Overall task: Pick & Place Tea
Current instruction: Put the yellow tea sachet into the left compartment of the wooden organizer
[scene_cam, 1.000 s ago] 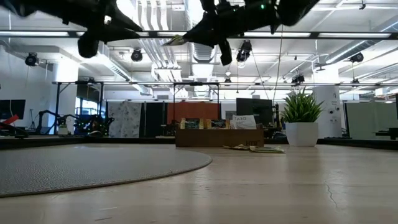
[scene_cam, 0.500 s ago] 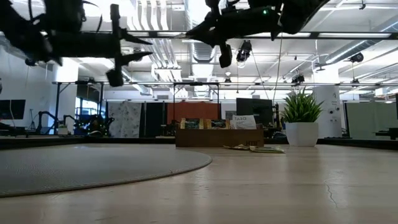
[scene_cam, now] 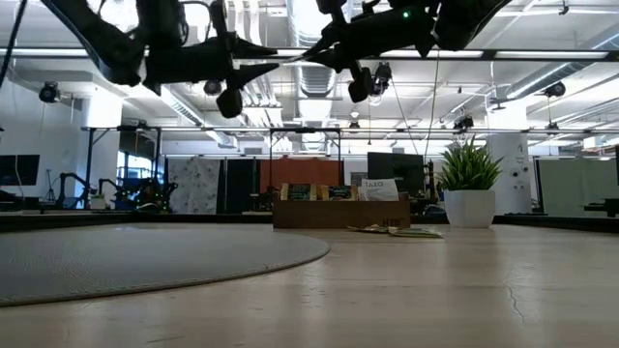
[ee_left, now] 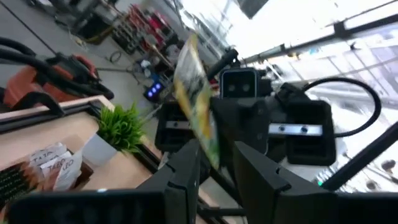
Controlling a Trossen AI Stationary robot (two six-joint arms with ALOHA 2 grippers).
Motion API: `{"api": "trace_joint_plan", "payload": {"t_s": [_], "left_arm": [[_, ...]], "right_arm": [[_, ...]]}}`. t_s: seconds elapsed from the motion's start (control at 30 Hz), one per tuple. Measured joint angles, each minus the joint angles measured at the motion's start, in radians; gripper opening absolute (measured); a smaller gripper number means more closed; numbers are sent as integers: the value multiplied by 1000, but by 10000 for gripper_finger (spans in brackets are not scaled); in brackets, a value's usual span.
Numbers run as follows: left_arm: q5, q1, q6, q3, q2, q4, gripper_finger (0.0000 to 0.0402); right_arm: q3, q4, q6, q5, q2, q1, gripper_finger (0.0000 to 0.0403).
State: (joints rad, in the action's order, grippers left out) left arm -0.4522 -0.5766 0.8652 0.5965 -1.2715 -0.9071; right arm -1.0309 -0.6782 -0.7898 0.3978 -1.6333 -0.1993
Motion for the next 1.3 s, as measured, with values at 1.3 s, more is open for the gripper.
{"api": "trace_joint_plan", "payload": {"t_s": [1.3], "left_arm": [[-200,-96,-10,203,-212,-6,5]], "right_arm": [[-9,75,60,95,-4,-1,13]]}}
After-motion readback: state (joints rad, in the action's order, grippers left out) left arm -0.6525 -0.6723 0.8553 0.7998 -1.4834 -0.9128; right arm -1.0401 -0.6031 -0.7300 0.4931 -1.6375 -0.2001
